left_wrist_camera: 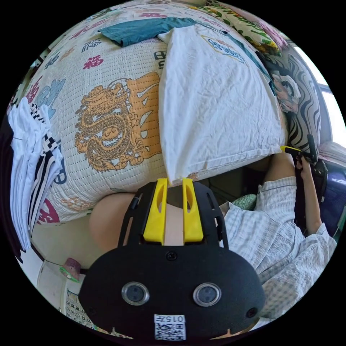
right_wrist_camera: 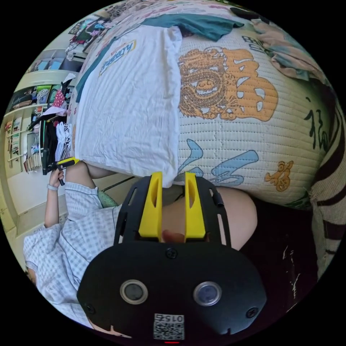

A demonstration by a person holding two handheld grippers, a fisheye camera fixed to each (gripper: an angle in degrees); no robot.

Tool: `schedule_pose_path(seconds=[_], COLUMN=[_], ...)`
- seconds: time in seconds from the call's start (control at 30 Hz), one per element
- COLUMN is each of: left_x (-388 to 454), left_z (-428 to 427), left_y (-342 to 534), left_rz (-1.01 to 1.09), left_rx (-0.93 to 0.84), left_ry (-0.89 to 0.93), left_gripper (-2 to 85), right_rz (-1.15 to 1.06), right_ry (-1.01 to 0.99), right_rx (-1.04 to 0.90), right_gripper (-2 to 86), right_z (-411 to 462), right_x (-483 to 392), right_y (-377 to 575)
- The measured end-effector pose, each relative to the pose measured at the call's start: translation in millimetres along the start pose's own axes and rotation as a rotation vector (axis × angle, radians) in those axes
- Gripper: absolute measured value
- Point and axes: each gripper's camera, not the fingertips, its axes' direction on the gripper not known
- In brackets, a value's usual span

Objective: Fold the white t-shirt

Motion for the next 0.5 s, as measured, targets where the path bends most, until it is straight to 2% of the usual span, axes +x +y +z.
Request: schedule_pose_path(seconds=[0.17,0.3,0.37,0.5], left_x=[4,7,6,18], left_z=[2,18,19,14], left_y=[-12,-23,-22,-10], left_rz=[-0.049,-0.031,-0.007,0.014], left_rx=[0.057,-0.013,-0.038,0.013], left_ry=[0.049,0.061,0.133,0.125], left_gripper=[8.1,3.9,0.7,-0.5], right_rz=[-0.015,-0.047,-0.046,-0.047], right_ry=[0.111,0.044,-0.006,-0.025], right_rx=[-0.071,-0.103,-0.08,-0.036], right_gripper=[4.7,0.1,-0.3,-0.4], right_z=[9,14,14,13], right_x=[3,13,23,35], right_y=[-3,5,16,34])
